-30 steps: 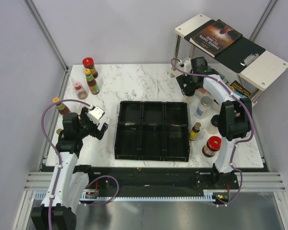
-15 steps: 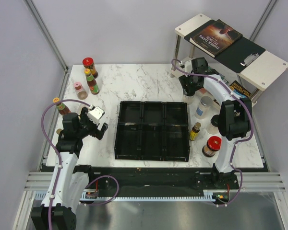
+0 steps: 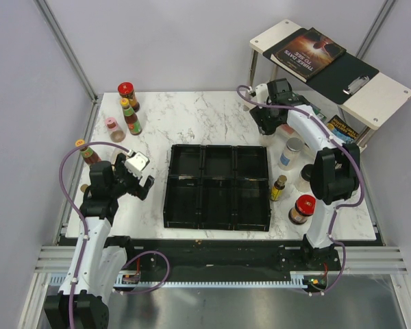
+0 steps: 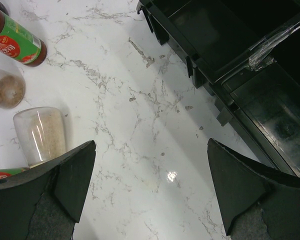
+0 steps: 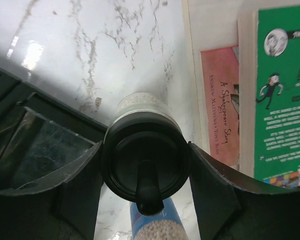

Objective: Organize the condiment bottles
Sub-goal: Pick up the bottle from the center of the board, then place the bottle in the storage box.

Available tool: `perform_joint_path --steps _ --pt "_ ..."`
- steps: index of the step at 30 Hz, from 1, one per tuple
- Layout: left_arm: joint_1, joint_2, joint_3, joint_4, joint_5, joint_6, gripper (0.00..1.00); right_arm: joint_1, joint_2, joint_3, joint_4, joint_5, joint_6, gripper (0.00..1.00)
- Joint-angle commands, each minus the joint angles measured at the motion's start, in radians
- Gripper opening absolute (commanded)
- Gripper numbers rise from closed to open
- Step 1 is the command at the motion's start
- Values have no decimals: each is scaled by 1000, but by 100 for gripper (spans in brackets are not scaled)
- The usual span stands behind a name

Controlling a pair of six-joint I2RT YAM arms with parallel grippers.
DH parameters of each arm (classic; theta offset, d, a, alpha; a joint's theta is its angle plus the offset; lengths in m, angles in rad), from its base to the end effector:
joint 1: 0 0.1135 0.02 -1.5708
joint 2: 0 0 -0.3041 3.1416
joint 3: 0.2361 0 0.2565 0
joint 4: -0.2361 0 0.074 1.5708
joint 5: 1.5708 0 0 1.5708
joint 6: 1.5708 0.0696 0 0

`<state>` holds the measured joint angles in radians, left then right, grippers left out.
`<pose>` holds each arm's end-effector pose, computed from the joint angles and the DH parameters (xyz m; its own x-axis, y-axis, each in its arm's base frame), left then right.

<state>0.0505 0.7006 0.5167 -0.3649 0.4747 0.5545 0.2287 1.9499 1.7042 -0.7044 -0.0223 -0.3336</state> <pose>0.1610 -0.0237 0.2520 -0.2615 0.4557 -0.8509 0.5673 0.7858 0.2465 0.4599 0.1086 0.2767 -0.6703 -0.4921 -0.5555 -0.4855 0.8569 -0.1733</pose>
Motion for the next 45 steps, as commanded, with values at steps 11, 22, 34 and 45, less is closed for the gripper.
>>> perform_joint_path --steps 11,22,34,45 --pt "9 -12 -9 29 22 -11 99 138 -279 -20 28 -33 -74 0" --pt "12 -18 -9 26 27 -11 99 149 -319 -141 -63 -168 -97 0" --pt "15 -24 -9 23 33 -11 99 149 -301 -256 6 -157 -85 0" --pt "18 -24 -9 21 39 -10 99 149 -244 -314 94 -79 -67 9"
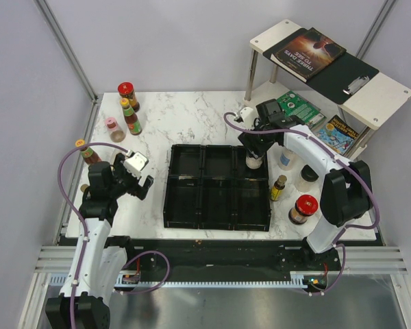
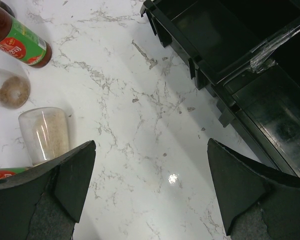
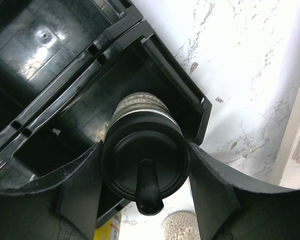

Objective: Organize the condiment bottles
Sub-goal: Place the bottle in the storage box.

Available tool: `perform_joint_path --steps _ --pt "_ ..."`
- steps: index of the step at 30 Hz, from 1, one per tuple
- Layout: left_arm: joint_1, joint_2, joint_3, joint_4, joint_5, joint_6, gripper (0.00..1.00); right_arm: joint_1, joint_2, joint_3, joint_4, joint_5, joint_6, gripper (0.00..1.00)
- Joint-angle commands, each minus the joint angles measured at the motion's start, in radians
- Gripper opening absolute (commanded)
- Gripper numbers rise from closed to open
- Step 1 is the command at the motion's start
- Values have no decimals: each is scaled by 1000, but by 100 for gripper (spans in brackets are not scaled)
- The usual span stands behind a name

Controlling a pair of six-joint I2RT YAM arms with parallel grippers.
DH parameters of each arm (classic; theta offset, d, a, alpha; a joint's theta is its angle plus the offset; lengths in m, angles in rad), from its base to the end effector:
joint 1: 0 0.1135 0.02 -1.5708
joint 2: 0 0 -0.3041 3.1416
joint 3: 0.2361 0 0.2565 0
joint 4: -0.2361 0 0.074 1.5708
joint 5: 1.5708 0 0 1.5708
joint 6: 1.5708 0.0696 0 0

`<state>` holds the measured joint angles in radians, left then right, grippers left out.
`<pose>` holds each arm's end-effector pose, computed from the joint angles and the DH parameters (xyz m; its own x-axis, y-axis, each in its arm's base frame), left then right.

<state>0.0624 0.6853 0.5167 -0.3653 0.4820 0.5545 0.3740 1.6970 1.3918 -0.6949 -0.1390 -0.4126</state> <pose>0.1590 -0.0224 0.2542 -0.2512 0.4518 -0.8560 0.5590 0.7897 0.2527 0.3608 0.1520 0.2772 -0.5446 -0.6403 -0.5416 -0.7094 0.6962 -0.1098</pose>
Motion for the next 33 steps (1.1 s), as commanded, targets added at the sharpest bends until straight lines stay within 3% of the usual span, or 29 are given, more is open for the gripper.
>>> perform_joint_path --steps 1,5,6,8,9,11,17,24,33 --pt "7 -9 -9 23 33 -10 99 3 12 -2 93 39 14 14" --pt "8 -9 -10 22 33 -10 99 3 12 -8 98 36 8 46" --pt "7 -10 -9 22 33 -10 99 3 13 -11 98 35 6 59" --pt "8 -9 -9 22 32 -10 99 5 10 -13 97 29 1 72" --pt "8 -7 -9 23 33 -10 99 3 9 -16 98 27 -2 88" --pt "7 -7 -9 22 32 -11 99 3 -3 -17 101 24 0 98" --pt "10 -6 -10 34 12 -18 99 3 -85 9 83 10 6 98" --pt "24 -27 -21 120 -133 -80 100 3 -250 121 -54 -66 -32 98" --pt "40 -26 26 140 -209 -76 99 2 -338 -13 -19 -120 -57 98"
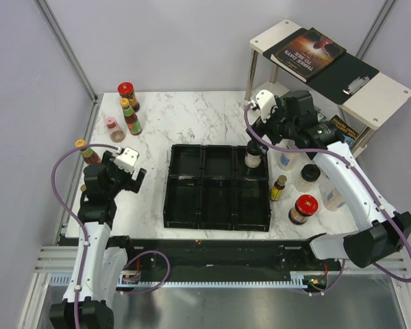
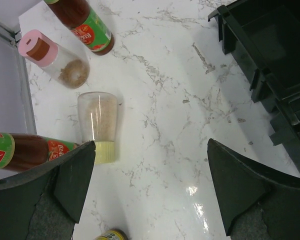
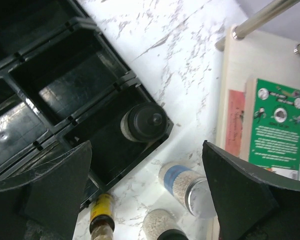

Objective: Organize the condiment bottles
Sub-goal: Place the bottle in the storage box, then pick up the bottle from the center of the board.

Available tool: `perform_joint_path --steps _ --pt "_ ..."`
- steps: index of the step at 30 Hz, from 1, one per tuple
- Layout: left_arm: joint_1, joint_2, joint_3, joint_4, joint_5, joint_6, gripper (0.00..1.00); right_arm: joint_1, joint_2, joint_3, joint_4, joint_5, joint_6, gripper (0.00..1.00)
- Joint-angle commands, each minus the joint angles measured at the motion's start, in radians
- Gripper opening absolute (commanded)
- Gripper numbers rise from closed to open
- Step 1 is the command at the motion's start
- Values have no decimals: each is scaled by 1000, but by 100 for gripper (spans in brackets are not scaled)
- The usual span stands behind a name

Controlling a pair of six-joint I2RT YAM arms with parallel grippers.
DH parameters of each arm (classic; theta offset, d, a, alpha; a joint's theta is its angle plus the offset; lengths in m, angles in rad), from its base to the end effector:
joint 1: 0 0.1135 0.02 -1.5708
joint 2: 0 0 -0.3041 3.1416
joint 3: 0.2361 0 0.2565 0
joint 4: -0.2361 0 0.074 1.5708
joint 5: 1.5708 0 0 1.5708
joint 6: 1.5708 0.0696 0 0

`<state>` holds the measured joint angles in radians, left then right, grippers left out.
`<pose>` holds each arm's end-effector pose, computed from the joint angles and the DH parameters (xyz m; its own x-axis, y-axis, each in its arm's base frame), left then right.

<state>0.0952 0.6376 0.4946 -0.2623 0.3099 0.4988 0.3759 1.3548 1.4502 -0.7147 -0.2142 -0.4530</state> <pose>0.1612 -0.0059 0.2631 -0.2545 0.4334 -0.8645 0.3533 0.8739 0.3340 0.2857 0.1287 0.4116 -0.2580 -0.5616 -0.7862 -0.7036 0.6669 -0.2454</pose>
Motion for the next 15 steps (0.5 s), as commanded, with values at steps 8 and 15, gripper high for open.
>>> perform_joint_path --steps 8,15 --pt "29 131 203 26 -104 14 100 -3 -14 -128 52 -16 -7 98" --pt "110 289 369 -21 -226 -92 99 -2 -48 -163 96 1 0 98"
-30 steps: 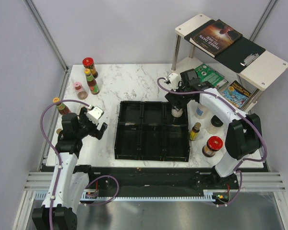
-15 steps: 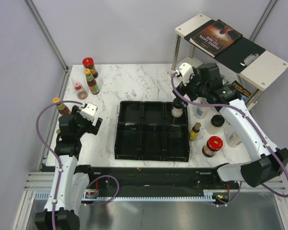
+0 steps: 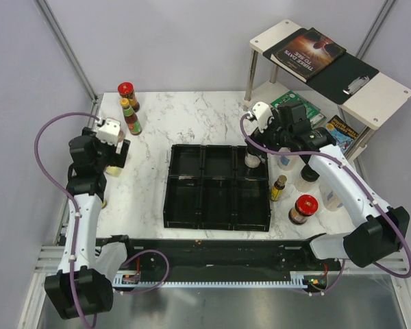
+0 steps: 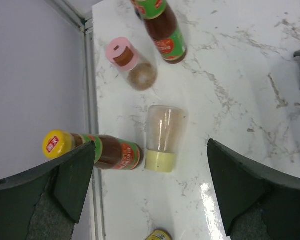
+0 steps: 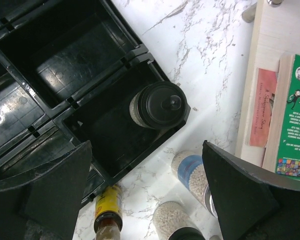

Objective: Organize the condiment bottles
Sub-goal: Pick up the bottle from the center of the board.

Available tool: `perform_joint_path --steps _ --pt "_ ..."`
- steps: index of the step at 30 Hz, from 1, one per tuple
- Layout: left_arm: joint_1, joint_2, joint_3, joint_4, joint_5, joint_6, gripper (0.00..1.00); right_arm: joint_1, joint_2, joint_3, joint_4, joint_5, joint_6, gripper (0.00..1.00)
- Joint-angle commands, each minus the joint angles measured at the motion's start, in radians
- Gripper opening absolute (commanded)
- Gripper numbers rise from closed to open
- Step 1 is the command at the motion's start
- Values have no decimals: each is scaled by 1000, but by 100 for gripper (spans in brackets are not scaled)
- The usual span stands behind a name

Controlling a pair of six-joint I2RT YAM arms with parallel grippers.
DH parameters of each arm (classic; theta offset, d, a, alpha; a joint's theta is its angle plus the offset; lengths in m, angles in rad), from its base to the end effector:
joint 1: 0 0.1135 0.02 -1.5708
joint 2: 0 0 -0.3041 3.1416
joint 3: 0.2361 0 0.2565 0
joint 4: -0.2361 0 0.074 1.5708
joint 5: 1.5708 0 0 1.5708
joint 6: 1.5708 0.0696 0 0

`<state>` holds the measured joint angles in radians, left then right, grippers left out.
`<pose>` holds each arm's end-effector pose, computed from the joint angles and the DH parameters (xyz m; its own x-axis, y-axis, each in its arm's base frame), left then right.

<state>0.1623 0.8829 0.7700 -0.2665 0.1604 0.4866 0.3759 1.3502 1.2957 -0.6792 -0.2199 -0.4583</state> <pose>0.2130 0.0236 0.3271 -0.3292 0.4139 -0.8487 0.1593 0.9103 0.3821 0.2839 0.1283 0.3615 -0.3334 -0.5958 -0.7307 -0.7320 0.6520 -0.1976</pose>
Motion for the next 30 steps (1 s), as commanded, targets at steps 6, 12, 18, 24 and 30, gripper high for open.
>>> perform_joint_path --steps 6,12,18,24,30 --pt "149 31 98 -123 -96 -82 100 0 -48 -16 70 7 9 98" --pt "261 -65 54 -169 -96 -48 100 0 -48 -21 78 -6 17 98" --pt "273 -84 57 -168 -23 -54 100 0 -39 -19 83 -6 21 98" --pt "272 -159 2 -180 261 -59 99 0 -28 -21 86 1 24 98" --pt "258 -139 -17 -191 402 -66 100 0 -23 -29 98 39 23 98"
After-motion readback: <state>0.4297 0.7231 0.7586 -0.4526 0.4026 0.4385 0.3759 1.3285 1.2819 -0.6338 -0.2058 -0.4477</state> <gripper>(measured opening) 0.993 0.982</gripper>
